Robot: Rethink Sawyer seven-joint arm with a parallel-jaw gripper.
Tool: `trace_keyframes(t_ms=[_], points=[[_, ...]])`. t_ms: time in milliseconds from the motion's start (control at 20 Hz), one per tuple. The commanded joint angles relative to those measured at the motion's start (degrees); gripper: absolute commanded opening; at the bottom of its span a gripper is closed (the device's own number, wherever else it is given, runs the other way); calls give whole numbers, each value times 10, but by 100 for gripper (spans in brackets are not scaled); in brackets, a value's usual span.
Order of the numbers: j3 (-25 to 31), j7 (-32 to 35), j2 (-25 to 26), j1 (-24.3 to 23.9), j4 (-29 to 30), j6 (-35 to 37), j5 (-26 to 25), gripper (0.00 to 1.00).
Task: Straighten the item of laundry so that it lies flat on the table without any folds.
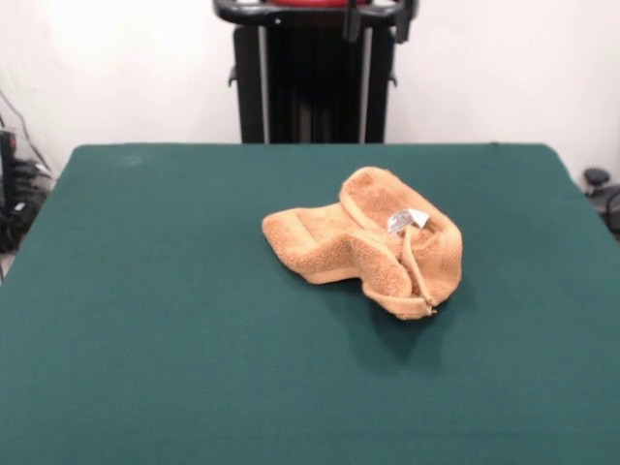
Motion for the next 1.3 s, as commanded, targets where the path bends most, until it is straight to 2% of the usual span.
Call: trace_keyframes(t_ms=[50, 750, 1300], points=[[43, 52, 84, -9, 9, -76, -33, 100], [70, 27, 91, -44, -6, -75, -44, 100], [68, 28, 96, -45, -12, -74, -48, 100]])
